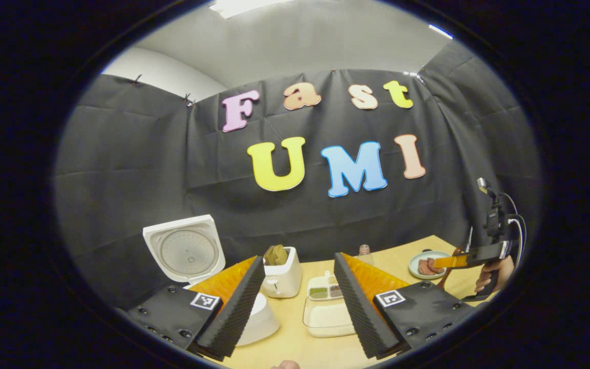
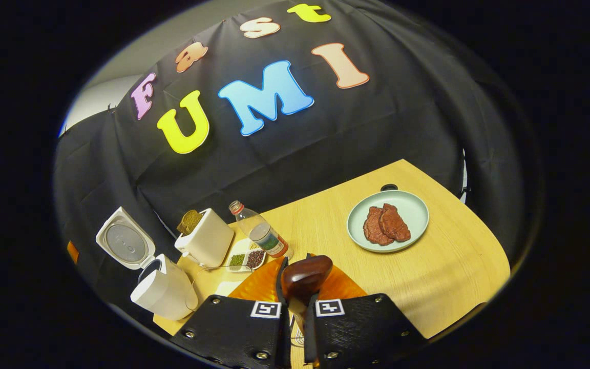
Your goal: Close the left gripper, press the button to open the rice cooker; take a wooden spoon from the chopstick holder with the right hand, scoop a spoonful of rice and pour it into the rice cooker, then put the wooden spoon back into the chopstick holder.
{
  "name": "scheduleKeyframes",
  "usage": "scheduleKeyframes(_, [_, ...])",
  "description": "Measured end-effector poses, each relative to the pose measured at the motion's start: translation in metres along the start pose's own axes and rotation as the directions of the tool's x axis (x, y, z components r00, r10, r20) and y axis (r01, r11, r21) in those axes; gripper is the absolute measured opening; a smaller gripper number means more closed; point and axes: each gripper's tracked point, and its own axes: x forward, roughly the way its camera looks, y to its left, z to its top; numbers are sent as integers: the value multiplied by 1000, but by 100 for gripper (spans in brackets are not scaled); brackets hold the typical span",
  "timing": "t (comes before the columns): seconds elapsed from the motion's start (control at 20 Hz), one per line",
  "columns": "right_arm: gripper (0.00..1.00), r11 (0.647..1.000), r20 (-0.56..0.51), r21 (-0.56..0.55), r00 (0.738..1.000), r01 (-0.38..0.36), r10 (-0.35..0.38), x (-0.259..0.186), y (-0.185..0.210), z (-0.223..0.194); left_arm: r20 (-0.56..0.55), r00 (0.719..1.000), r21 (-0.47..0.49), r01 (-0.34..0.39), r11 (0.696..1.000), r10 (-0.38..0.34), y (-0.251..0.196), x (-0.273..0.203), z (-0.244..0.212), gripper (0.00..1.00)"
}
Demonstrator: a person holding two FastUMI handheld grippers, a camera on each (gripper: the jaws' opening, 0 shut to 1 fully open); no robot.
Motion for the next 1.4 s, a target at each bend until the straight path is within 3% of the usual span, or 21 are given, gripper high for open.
scheduleKeyframes(0.2, [10, 998, -32, 24, 997, 65, -64, 11, -10, -14, -17, 1000, -21, 25, 999, -25, -3, 11, -10, 91])
scheduleKeyframes(0.35, [11, 995, -10, 25, 996, 92, -92, 14, -11, -16, -39, 998, -22, 40, 999, -41, 8, 18, -22, 98])
scheduleKeyframes(0.4, [11, 994, -2, 21, 995, 103, -103, 16, -12, -17, -35, 998, -25, 42, 999, -42, 13, 20, -23, 92])
scheduleKeyframes(0.45, [11, 993, -1, 18, 993, 116, -116, 18, -13, -19, -36, 998, -32, 44, 999, -45, 18, 22, -24, 92])
scheduleKeyframes(0.5, [11, 993, 3, 14, 993, 121, -121, 20, -13, -21, -38, 998, -38, 44, 998, -45, 24, 25, -26, 98])
scheduleKeyframes(0.8, [16, 988, 46, -63, 990, 139, -136, 20, -16, -27, -39, 998, -73, 49, 996, -52, 48, 49, -29, 95])
scheduleKeyframes(0.9, [24, 972, 44, -131, 981, 194, -189, 16, -29, -30, -19, 998, -73, 53, 996, -55, 53, 52, -23, 98])
scheduleKeyframes(0.95, [36, 971, 55, -146, 981, 191, -185, 14, -29, -28, -16, 998, -70, 54, 996, -56, 55, 53, -23, 98])
scheduleKeyframes(1.05, [100, 954, 79, -160, 967, 253, -244, 0, -42, -18, -21, 999, -61, 36, 998, -37, 64, 55, -27, 98])
scheduleKeyframes(1.2, [99, 925, 202, -140, 925, 353, -322, -38, -52, 20, -21, 999, -93, 35, 995, -38, 70, 59, -26, 98])
scheduleKeyframes(1.4, [99, 933, 316, -119, 904, 339, -289, -79, -21, 73, -41, 998, -130, 37, 991, -42, 83, 65, -24, 98])
